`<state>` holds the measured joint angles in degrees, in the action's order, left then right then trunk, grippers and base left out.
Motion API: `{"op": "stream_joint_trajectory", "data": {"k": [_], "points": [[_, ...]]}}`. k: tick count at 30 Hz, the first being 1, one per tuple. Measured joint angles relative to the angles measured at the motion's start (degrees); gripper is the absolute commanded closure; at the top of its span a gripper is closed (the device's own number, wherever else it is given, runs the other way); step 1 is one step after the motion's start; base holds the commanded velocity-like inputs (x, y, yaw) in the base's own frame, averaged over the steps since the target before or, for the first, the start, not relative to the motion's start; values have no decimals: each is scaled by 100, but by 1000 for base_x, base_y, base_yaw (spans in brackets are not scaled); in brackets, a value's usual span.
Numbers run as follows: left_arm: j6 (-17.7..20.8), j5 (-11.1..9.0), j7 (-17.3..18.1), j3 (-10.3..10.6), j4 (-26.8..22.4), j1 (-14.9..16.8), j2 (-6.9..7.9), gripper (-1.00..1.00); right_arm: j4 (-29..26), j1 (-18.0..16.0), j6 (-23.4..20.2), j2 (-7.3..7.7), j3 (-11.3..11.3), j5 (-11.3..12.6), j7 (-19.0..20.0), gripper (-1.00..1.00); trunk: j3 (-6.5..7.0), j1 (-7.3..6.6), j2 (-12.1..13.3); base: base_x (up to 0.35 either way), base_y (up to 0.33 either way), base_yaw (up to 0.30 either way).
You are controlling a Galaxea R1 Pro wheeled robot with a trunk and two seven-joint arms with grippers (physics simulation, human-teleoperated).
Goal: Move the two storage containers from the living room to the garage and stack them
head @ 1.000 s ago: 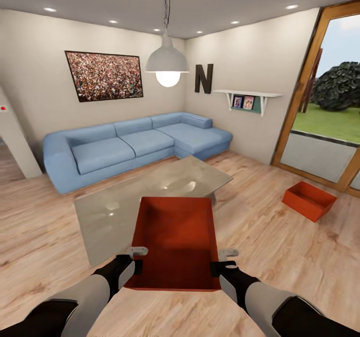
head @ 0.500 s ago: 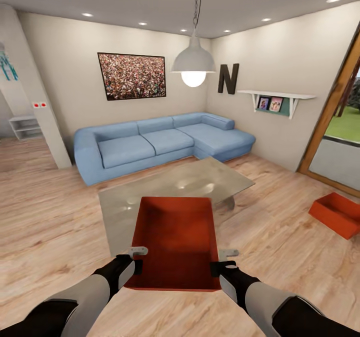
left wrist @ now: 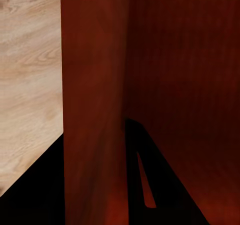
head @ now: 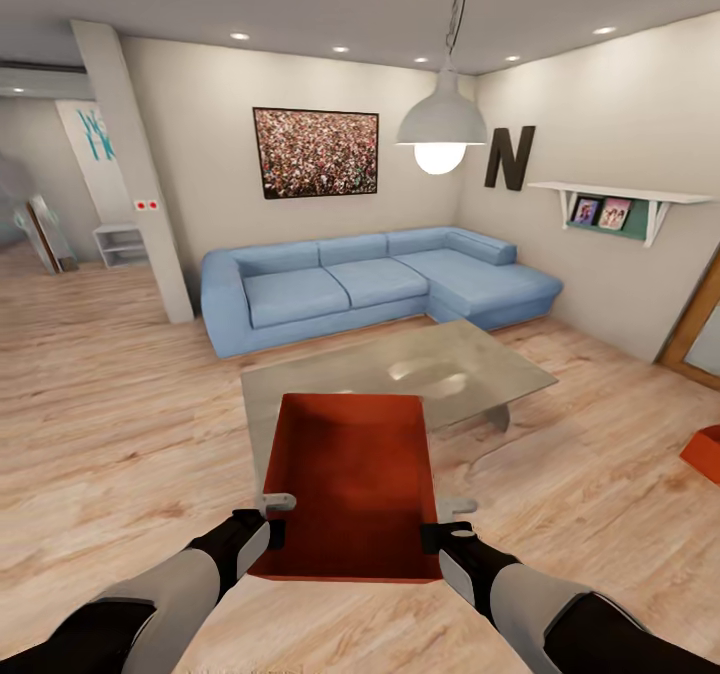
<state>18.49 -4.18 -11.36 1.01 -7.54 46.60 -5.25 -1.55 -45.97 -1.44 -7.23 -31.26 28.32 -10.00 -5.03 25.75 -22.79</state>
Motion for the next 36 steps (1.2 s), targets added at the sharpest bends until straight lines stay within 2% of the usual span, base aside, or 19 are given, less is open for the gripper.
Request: {"op": "stream_joint_trajectory", "data": {"k": [36], "points": [[-1,0,1,-1,1,-1,0,100,0,0,0,0,-1,0,0,100,0,0,0,0,0,284]]}}
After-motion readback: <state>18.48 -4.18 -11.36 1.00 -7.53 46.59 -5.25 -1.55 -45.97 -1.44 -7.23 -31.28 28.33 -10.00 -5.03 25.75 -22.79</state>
